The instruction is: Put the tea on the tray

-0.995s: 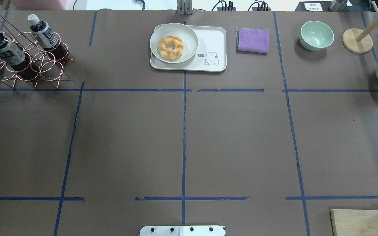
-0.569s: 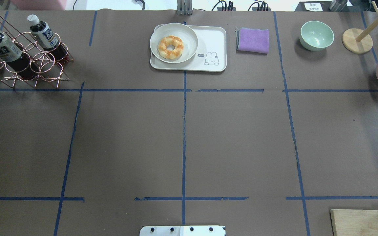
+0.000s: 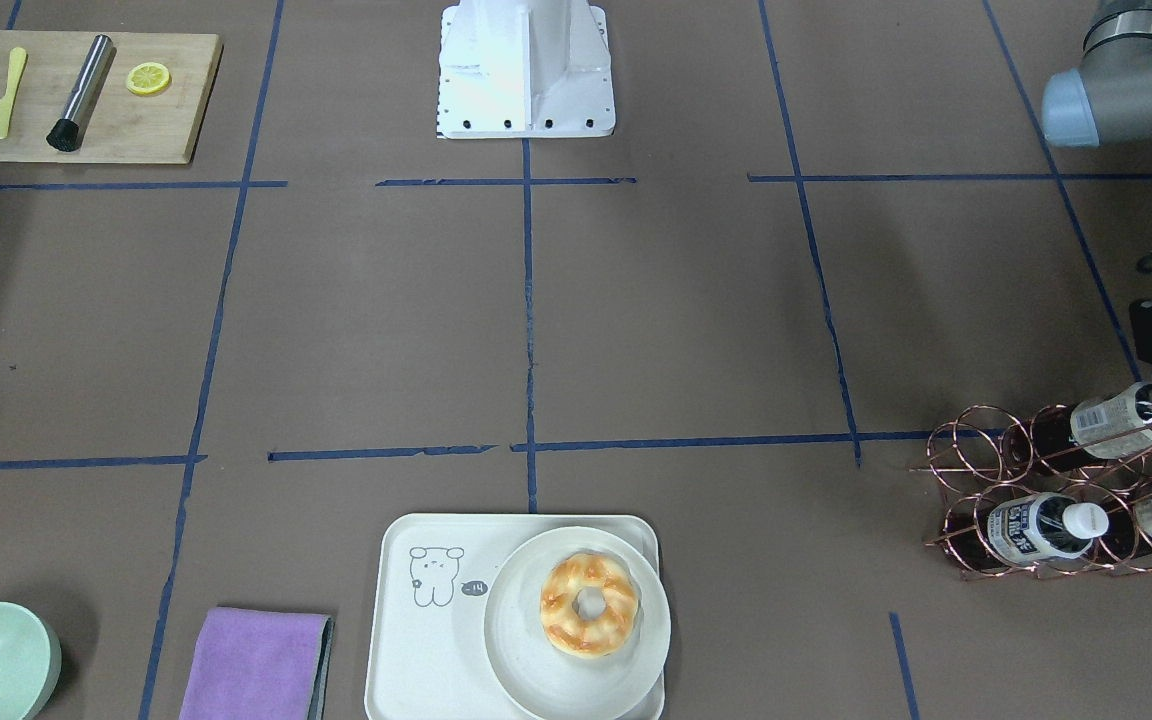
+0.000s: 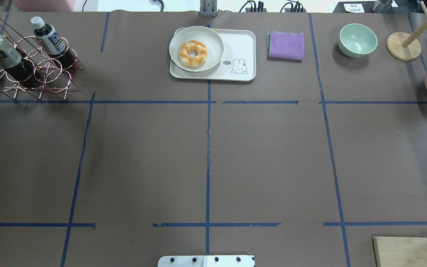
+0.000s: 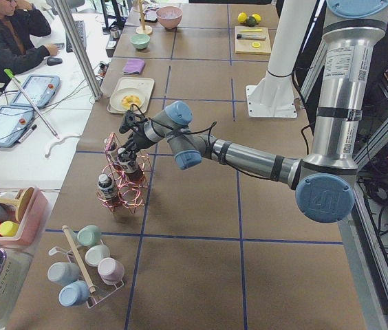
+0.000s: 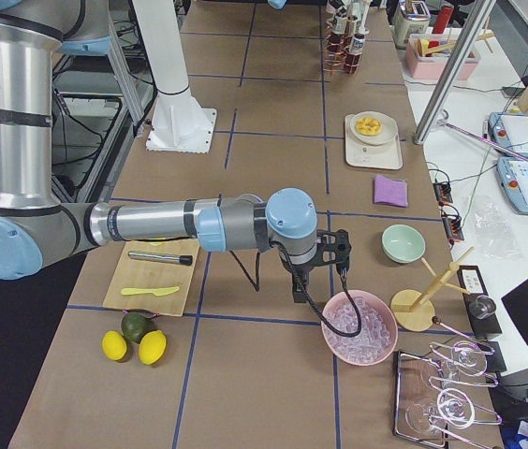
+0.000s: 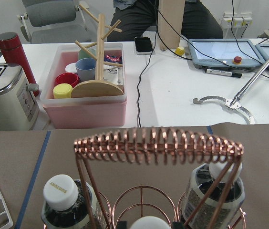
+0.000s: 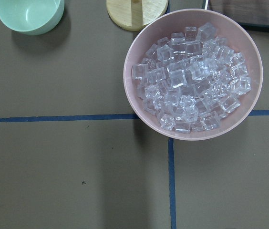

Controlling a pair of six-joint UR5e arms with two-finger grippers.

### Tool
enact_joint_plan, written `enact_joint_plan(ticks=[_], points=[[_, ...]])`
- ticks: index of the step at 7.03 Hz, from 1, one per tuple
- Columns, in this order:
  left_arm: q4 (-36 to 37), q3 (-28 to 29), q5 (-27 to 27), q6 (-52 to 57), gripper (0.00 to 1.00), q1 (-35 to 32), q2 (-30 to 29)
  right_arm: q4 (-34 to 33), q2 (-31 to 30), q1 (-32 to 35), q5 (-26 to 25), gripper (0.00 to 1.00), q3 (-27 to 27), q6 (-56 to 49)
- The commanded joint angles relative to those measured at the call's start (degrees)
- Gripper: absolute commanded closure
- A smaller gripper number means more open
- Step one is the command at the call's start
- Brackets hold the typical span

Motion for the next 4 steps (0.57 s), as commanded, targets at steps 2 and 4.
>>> enact_joint_plan(ticks=[2,4], points=[[1.4,-0.6,-0.1,0.1,1.0,-2.2,0.0,0.0,0.0,0.0,0.1,0.0,0.1,0.0],[6.9,-5.5,-0.8,0.2,1.0,-2.8,0.0,0.0,0.1,0.1,0.0,0.0,0.0,0.0]])
